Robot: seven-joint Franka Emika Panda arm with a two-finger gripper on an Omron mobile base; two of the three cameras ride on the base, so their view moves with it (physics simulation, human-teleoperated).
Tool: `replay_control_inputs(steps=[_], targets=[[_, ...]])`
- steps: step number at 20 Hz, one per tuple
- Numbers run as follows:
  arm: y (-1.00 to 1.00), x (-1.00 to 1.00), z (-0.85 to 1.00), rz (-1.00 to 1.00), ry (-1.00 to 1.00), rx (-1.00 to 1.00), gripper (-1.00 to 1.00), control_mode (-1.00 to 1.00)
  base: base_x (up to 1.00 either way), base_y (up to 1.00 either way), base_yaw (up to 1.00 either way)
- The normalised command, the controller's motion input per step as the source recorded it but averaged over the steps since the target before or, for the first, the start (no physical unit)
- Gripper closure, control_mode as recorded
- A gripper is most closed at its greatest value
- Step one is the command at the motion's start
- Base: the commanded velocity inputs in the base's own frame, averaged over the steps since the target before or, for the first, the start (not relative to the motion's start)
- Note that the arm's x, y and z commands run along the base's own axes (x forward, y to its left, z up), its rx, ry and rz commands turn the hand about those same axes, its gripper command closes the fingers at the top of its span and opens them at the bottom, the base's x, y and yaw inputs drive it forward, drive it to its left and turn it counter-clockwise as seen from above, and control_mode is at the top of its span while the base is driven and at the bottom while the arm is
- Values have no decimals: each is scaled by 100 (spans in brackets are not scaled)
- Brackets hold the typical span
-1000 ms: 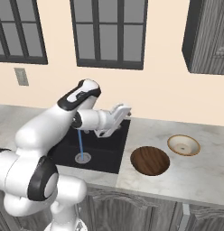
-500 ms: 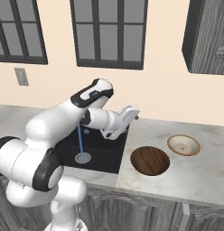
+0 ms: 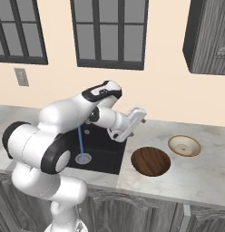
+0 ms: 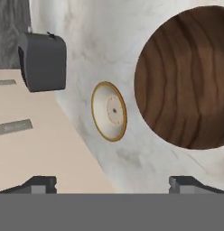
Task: Rinse each bowl for a few seconds and place them down in the sink or on the counter.
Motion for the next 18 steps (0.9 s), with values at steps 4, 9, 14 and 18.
replay_control_inputs(steps=[4,9,14,18], targets=[[-14,18,0,-15,15,0,-100,-100,0,0,0],[-16,9,0,-13,10,1,-100,-100,0,0,0],[-20,2,0,-12,6,4,-100,-100,0,0,0],[-25,0,0,-5,9,6,-100,-100,0,0,0]])
